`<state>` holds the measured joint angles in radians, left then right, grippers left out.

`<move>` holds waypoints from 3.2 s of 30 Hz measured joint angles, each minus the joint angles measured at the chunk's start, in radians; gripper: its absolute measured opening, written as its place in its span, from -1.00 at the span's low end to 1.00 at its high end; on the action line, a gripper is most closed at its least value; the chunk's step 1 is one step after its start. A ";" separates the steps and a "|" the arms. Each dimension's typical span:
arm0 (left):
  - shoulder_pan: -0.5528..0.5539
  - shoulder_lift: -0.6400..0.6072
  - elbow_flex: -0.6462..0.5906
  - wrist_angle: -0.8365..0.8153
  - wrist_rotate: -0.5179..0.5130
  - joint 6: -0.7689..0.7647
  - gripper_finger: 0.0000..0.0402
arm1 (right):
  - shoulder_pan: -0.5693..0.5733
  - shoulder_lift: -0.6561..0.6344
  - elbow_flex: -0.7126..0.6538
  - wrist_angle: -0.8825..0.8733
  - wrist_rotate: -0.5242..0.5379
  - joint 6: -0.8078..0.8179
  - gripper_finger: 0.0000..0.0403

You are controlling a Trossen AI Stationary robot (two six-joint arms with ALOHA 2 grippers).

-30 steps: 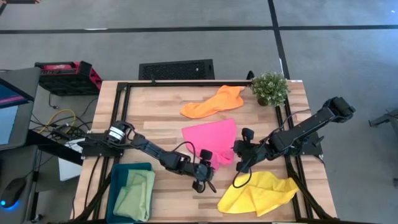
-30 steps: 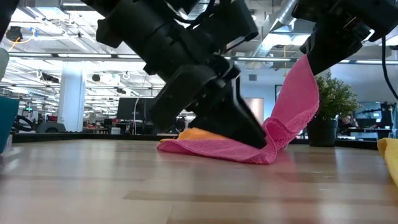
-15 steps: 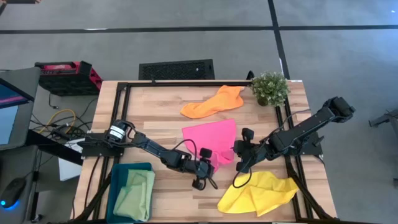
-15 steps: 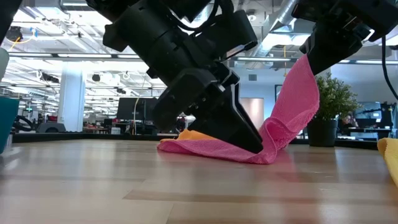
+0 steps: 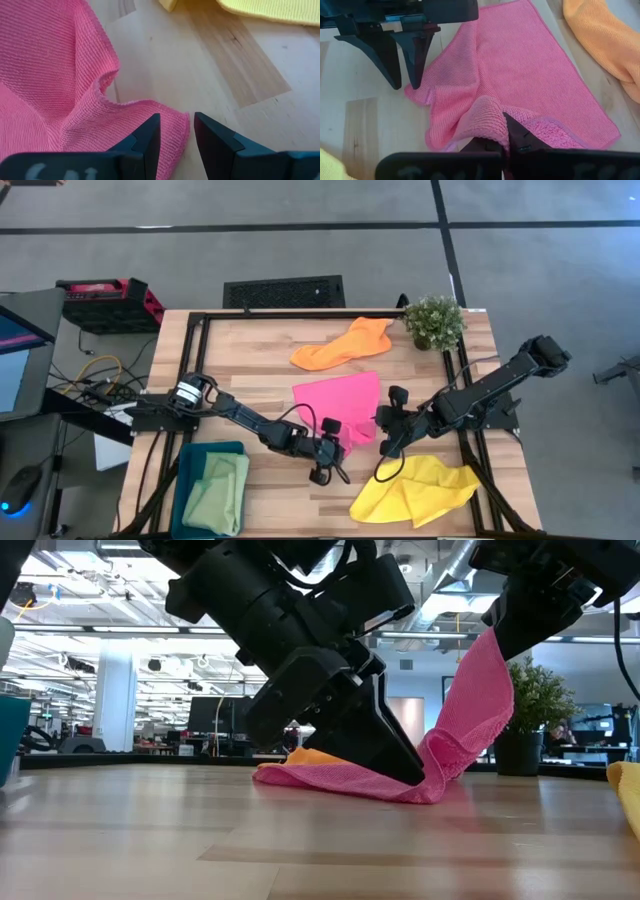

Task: Fold microfiber towels
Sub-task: Fold the pink microfiber towel

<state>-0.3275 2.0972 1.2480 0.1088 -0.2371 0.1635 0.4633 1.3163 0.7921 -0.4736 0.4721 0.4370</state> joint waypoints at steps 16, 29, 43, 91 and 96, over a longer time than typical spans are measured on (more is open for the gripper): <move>-0.003 0.061 0.009 0.047 0.011 0.011 -0.44 | 0.000 0.000 0.000 0.003 0.000 0.000 -0.96; -0.004 0.058 0.077 -0.137 0.002 -0.034 -0.98 | 0.000 0.000 0.000 0.003 0.000 0.000 -0.96; -0.050 0.046 0.345 -0.706 -0.010 -0.126 -1.00 | 0.002 0.000 0.000 -0.035 -0.150 0.009 -0.96; 0.029 0.047 0.495 -1.281 -0.359 -0.864 -1.00 | -0.128 0.000 -0.097 -0.112 -0.182 0.245 -0.96; 0.072 0.048 0.445 -1.241 -0.365 -0.837 -1.00 | -0.154 0.000 -0.097 -0.155 -0.176 0.271 -0.96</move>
<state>-0.2552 2.1448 1.6931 -1.1319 -0.6025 -0.6740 0.3095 1.3163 0.6952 -0.6281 0.2958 0.7078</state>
